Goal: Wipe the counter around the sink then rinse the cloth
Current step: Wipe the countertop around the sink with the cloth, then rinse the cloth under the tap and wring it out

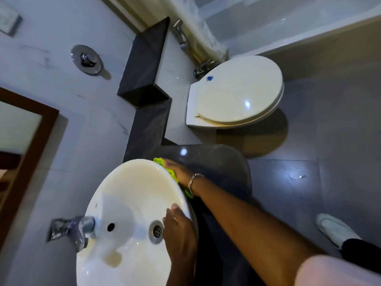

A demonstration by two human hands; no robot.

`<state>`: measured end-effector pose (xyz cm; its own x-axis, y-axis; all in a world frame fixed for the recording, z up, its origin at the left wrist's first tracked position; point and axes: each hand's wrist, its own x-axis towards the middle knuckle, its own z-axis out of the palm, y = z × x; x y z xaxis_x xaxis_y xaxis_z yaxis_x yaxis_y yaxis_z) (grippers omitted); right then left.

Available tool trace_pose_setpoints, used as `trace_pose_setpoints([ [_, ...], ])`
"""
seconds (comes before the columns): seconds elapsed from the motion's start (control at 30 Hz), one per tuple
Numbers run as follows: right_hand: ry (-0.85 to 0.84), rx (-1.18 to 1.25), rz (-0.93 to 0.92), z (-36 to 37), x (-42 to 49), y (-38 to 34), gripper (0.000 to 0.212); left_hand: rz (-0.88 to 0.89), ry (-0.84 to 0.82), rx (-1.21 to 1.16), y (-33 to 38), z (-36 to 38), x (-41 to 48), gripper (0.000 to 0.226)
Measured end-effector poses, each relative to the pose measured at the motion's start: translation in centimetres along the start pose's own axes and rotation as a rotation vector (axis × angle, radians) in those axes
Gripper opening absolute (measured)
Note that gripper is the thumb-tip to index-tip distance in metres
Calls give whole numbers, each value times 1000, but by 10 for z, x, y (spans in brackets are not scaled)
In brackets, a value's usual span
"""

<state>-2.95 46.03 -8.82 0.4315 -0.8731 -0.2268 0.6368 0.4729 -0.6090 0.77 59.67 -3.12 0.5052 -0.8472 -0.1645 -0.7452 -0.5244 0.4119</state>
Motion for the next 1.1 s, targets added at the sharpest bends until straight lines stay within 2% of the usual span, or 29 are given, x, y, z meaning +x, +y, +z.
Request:
trace_pose_setpoints([
  [0.07, -73, -88, 81, -2, 12, -13, 45, 36, 74, -102, 2, -1, -2, 41],
  [0.13, -66, -85, 70, -5, 1, -1, 44, 40, 126, -35, 4, -1, -1, 40],
  [0.2, 64, -69, 64, -10, -24, 15, 42, -79, 164, -6, 14, -6, -6, 49],
  [0.27, 179, -26, 89, -7, -60, 28, 43, -119, 221, -78, 24, -9, -15, 38],
  [0.37, 222, -89, 222, 5, -119, 64, 49, -216, 260, -153, 25, -15, -19, 25],
  [0.43, 197, -92, 318, 10, -149, 76, 55, -412, 162, -240, 20, -19, -17, 24],
  [0.47, 157, -86, 288, 8, -164, 76, 57, -514, 58, -340, 22, -23, -19, 24],
  [0.53, 80, -116, 160, 1, -193, 63, 53, -599, -39, -595, 33, -40, -26, 22],
  [0.57, 58, -124, 150, 3, -201, 52, 58, -624, -82, -746, 34, -50, -29, 25],
  [0.63, 14, -149, 186, 19, -202, 30, 95, -737, -192, -1068, 36, -77, -43, 37],
  [0.67, 43, -149, 195, 28, -200, 21, 101, -768, -311, -1219, 37, -88, -55, 46],
  [0.7, 18, -248, 156, 44, -200, 5, 93, -778, -455, -1385, 30, -98, -65, 57],
  [0.73, -32, -301, 109, 66, -197, -7, 75, -745, -555, -1437, 30, -107, -69, 71],
  [0.77, -119, -378, 86, 85, -186, -15, 59, -603, -494, -1440, 24, -111, -69, 83],
  [0.8, -201, -463, 77, 98, -175, -19, 53, -532, -504, -1600, 21, -117, -73, 86],
  [0.87, -328, -595, 145, 127, -148, -22, 48, -422, -413, -1734, -5, -123, -44, 82],
  [0.9, -317, -702, 165, 138, -127, -19, 42, -521, -219, -1694, -27, -118, -28, 83],
  [0.93, -296, -800, 140, 149, -103, -13, 39, -559, -110, -1720, -40, -115, -15, 84],
  [0.97, -331, -987, 55, 163, -82, -12, 40, -561, -100, -1816, -56, -117, -3, 76],
  [1.03, -391, -1243, -195, 195, -33, -7, 57, -572, 40, -1819, -77, -117, 24, 42],
  [1.1, -541, -1448, -403, 233, 14, 4, 73, -577, 84, -1872, -95, -117, 47, 30],
])
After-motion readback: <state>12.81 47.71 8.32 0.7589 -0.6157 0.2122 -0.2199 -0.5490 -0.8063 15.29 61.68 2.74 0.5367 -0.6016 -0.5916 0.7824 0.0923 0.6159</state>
